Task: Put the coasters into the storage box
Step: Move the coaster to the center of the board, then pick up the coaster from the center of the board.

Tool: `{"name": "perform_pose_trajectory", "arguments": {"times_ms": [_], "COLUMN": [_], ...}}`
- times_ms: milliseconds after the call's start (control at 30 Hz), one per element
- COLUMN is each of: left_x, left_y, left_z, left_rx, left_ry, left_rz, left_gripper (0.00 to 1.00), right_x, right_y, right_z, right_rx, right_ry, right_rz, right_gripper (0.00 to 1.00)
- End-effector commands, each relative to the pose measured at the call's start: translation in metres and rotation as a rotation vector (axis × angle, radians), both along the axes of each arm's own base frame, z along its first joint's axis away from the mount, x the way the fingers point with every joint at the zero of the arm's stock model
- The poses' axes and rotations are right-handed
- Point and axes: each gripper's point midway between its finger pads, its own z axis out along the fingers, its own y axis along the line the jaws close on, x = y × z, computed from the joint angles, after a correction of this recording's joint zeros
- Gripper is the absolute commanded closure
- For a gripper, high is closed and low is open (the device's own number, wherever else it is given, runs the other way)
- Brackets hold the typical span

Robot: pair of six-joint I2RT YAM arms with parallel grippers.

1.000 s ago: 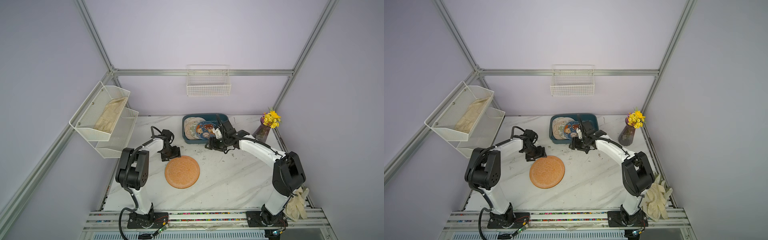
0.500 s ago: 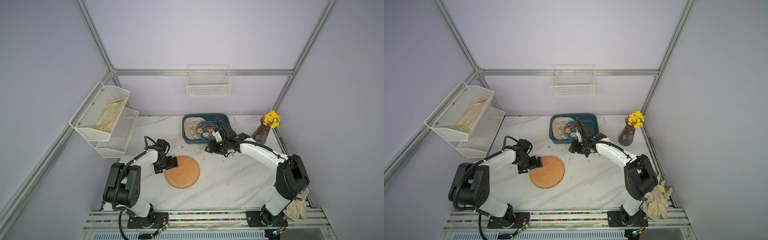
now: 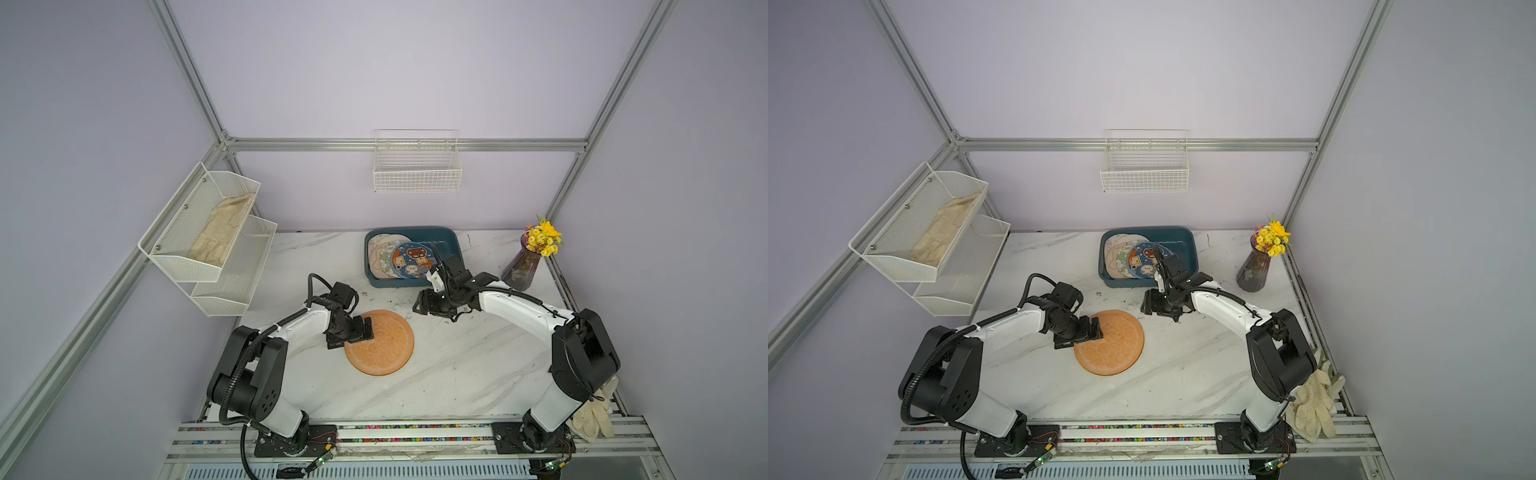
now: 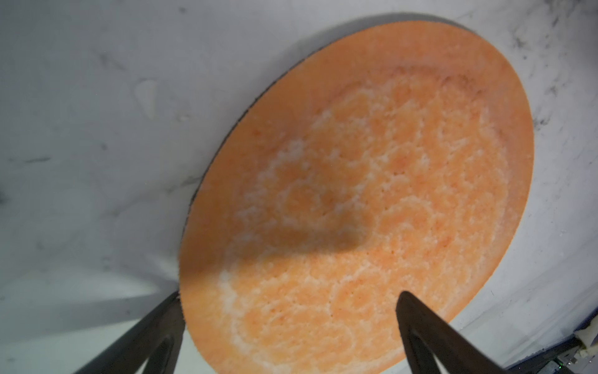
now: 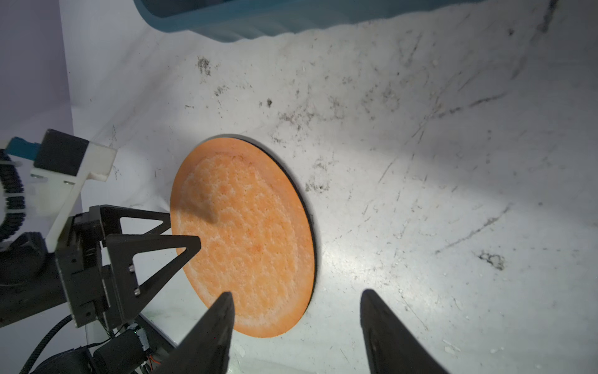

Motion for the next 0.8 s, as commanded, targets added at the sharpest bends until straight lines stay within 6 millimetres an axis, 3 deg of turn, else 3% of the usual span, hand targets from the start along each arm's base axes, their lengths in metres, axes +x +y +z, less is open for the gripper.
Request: {"name": "perform_pose_trajectory", "arguments": {"times_ms": [0, 133, 300, 500, 767], "left_x": [-0.009, -0.002, 0.001, -0.005, -0.009], "left_y": [-0.032, -0.053, -0.065, -0.063, -0.063], "left_z": [-0.015, -0.012, -0.013, -0.016, -0.019], "left_rx": [-0.063, -0.073, -0.071, -0.049, -0.046], "left_ry": [0.077, 0.069, 0.068, 0.080, 0.094], "left_rz": [-0.050, -0.106, -0.143, -0.165, -0.177], "left_gripper": [0.00, 0.00, 0.00, 0.00, 0.00], "right_x": [-0.008, -0.016, -0.023, -0.034, -0.038], "right_y": [-0.008, -0.017, -0.033, -0.048, -0.041], "right_z": [-0.006, -0.028, -0.053, -0.077, -0.099], "right_rx": [-0.022, -0.068, -0.160, -0.235, -0.216], "right_ry": [0.003, 0.038, 0.067, 0.109, 0.151], "right_rz": [-0.021, -0.025, -0.039, -0.039, -0.019], "right_gripper": [0.36, 0.34, 0.32, 0.28, 0.28]}}
